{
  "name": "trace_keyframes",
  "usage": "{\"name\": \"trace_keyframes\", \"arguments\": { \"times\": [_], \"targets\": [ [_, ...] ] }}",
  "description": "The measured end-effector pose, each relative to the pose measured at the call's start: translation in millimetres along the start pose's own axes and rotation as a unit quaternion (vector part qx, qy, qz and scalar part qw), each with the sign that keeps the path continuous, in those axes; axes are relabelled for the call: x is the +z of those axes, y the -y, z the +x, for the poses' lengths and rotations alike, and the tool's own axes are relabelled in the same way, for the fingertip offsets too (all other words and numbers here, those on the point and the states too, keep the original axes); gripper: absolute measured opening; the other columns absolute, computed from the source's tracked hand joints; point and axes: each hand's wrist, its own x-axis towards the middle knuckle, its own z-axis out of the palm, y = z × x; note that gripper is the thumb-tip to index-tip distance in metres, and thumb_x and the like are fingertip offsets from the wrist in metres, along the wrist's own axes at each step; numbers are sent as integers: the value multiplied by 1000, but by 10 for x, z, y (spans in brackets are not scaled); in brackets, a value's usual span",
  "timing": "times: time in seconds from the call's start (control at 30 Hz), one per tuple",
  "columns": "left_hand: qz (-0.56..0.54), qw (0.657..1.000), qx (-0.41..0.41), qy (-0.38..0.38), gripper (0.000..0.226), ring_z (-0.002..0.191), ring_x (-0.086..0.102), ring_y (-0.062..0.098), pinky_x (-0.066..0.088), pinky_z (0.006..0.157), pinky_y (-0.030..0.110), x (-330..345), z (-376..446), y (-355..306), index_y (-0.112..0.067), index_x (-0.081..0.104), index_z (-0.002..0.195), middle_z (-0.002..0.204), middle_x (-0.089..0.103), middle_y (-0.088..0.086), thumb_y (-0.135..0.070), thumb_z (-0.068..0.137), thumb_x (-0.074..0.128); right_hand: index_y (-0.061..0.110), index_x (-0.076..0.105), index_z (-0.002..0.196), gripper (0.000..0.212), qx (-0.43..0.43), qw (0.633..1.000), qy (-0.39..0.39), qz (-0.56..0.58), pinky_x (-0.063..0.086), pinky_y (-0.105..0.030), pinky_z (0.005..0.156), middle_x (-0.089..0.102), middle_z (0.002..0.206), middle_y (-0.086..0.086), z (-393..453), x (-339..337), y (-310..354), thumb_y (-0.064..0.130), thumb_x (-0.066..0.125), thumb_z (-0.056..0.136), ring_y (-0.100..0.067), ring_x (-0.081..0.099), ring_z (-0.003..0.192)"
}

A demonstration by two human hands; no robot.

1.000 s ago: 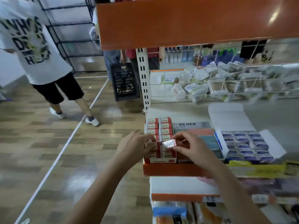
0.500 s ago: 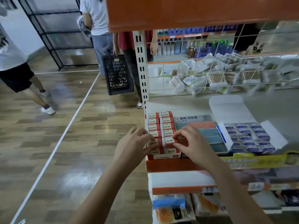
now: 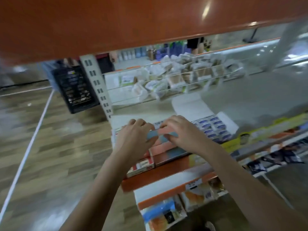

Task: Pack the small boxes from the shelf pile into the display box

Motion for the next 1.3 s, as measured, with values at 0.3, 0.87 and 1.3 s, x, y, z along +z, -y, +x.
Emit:
{"name": "trace_keyframes", "arguments": {
  "times": [0.3, 0.87, 1.3],
  "targets": [
    [34, 989, 133, 51, 42, 114, 48, 25, 42, 87, 36, 364, 1507, -1706, -22, 50, 126, 123, 52, 4, -48, 93, 46, 19, 55, 124, 35, 144, 976, -64, -147, 41, -33, 93, 54, 125, -3, -702, -1149, -1499, 31, 55, 91, -21, 49, 116],
    [-17, 974, 197, 113, 43, 118, 46, 27, 42, 93, 38, 1685, 3560, -4877, -21, 50, 126, 128, 51, 7, -43, 89, 50, 15, 48, 130, 40, 367, 920, -44, -130, 44, -39, 92, 47, 129, -11, -2140, -2444, -4668, 34, 49, 95, -30, 50, 117],
    [-64, 987, 127, 69, 34, 107, 55, 25, 45, 86, 36, 2415, 5486, -5862, -20, 57, 119, 116, 61, 7, -36, 90, 55, 14, 49, 130, 39, 366, 924, -38, -103, 37, -36, 97, 49, 128, -13, -2011, -3277, -6825, 30, 49, 95, -30, 47, 120]
  ]
}}
